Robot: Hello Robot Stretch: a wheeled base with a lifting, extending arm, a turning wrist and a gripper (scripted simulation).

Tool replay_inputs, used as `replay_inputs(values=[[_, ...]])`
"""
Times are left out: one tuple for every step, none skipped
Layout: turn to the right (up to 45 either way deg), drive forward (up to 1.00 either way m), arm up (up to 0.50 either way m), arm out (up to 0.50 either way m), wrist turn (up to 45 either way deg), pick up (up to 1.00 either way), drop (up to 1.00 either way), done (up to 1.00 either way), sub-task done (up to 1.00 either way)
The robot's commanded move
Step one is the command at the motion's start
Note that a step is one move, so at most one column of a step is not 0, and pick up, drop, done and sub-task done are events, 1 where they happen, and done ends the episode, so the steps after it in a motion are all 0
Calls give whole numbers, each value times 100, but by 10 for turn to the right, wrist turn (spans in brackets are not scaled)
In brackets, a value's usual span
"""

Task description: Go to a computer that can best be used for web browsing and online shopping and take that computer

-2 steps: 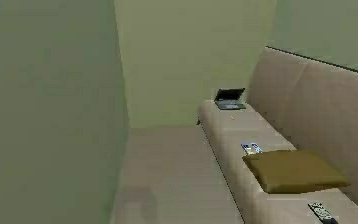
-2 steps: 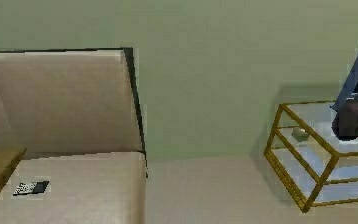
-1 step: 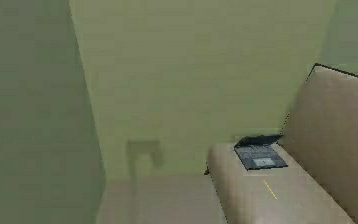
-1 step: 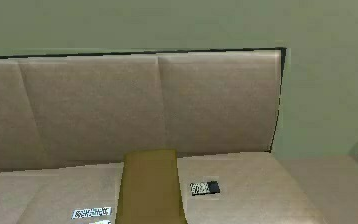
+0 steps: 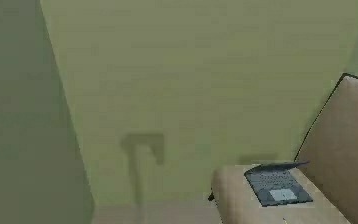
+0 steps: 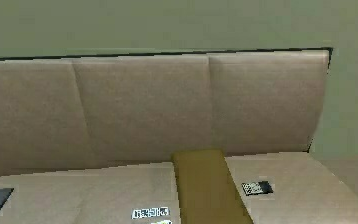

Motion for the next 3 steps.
replay_inputs(values=[[-450, 0, 0, 0, 0, 0, 0, 0, 0], [-120, 0, 0, 0, 0, 0, 0, 0, 0], [450, 0, 0, 0, 0, 0, 0, 0, 0]])
